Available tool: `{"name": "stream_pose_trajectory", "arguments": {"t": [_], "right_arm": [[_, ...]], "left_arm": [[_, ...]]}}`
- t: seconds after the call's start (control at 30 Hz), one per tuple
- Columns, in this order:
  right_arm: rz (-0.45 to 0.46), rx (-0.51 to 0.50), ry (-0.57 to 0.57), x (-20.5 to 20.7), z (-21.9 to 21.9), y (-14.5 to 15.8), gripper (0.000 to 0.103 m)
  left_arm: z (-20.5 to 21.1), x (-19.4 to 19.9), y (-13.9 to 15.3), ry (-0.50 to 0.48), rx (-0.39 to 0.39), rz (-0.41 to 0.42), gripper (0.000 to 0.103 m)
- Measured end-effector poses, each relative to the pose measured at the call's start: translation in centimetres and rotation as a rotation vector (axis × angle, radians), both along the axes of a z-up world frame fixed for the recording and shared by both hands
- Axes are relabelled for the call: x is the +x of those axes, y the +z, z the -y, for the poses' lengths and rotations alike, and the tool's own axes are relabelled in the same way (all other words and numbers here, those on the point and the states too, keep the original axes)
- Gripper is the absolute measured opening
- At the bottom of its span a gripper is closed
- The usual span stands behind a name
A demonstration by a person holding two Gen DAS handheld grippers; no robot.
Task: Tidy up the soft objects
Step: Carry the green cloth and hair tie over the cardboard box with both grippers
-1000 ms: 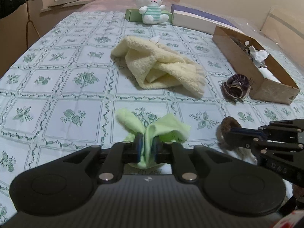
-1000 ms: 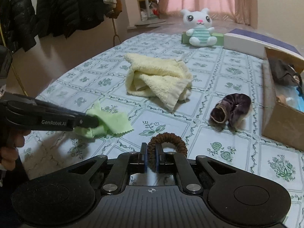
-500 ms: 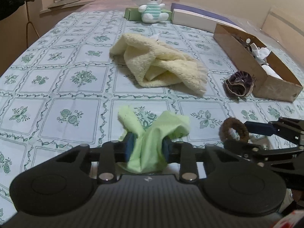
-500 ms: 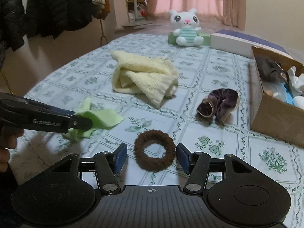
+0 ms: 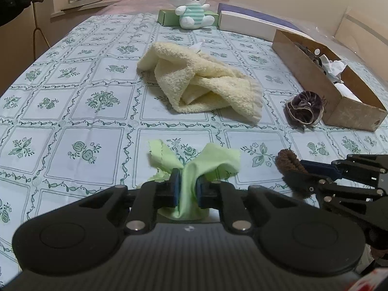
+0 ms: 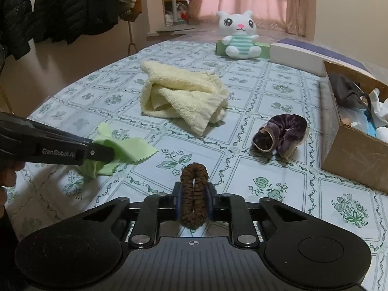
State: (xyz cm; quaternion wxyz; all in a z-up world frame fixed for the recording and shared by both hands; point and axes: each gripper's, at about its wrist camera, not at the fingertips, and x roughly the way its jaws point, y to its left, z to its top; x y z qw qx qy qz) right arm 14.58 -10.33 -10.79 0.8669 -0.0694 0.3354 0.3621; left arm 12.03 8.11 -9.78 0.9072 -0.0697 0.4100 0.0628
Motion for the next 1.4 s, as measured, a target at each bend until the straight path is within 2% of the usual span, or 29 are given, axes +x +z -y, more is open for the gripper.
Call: {"name": "stream_pose_trajectory", "arguments": {"t": [0.5,0.77,1.07,1.4], "right_arm": [[-0.038,0.039,-0.004,0.2,0.5,0.5,0.018],[-0.053,0.098,-0.027,0.3,2.0,1.6,0.018],[-0.031,0.18,-0.124,1.2,5.9,4.2,0.018],[0.065,0.212,-0.259,3.4,11.8,7.2,0.018]], "left_arm": [[0.6,-0.1,0.7,-0.001,-0.016,-0.005,0.006],[1.6,-0.4,3.0,-0.022,-0.015,0.042,0.006],[4.5,1.3,6.2,-0.107,-0.018,0.123,0.006],[9.3,6.8,9.7,-0.246,-0.021,0.226,0.006]]}}
